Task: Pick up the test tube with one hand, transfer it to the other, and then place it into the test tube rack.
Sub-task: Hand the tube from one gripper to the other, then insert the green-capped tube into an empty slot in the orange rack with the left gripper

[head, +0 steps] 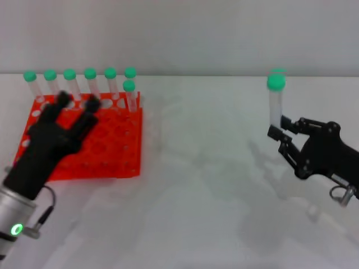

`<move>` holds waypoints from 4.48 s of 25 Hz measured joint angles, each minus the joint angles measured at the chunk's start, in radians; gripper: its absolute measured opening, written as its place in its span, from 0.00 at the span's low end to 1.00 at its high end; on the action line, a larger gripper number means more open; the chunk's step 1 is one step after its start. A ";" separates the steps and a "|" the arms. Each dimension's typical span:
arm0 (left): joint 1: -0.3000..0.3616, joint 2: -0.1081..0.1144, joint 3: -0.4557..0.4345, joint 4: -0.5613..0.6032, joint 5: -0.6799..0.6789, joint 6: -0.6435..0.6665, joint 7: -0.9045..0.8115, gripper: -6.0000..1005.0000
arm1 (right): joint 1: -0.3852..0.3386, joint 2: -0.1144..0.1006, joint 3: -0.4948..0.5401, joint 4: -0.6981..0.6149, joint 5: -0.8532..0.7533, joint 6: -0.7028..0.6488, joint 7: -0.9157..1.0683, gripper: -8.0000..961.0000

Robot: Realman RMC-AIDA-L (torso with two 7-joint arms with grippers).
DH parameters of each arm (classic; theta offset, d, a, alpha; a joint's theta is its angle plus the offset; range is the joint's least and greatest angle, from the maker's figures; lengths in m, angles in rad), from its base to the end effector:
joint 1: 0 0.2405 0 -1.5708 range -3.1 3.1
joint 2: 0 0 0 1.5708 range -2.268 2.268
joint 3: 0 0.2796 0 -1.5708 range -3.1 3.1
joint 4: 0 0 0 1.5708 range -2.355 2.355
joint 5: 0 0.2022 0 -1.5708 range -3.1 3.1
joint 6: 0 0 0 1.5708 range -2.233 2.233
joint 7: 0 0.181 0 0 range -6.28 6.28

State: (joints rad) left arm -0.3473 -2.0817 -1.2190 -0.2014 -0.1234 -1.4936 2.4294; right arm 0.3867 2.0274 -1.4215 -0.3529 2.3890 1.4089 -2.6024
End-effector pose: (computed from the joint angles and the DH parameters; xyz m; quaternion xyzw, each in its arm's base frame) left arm -0.2761 0.3264 -0.0298 -0.7066 -0.2618 -0.5239 0.3971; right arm 0.2561 0.3399 -0.0400 -0.8525 0.0465 0.3828 0.3528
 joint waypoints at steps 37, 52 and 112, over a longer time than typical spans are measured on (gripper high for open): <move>-0.158 -0.009 0.208 -0.227 0.336 0.246 0.002 0.77 | 0.019 0.000 -0.175 0.060 0.015 -0.018 -0.027 0.24; -0.162 -0.012 0.208 -0.245 0.319 0.286 0.016 0.33 | 0.021 0.000 -0.177 0.063 0.005 -0.018 -0.031 0.28; -0.095 0.000 -0.090 -0.090 -0.079 0.251 0.217 0.21 | -0.047 -0.006 0.460 0.190 0.035 -0.028 -0.021 0.74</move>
State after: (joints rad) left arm -0.4421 -2.0816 -1.3088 -0.2917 -0.2026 -1.2423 2.6466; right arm 0.3401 2.0211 -0.9619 -0.1633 2.4244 1.3813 -2.6232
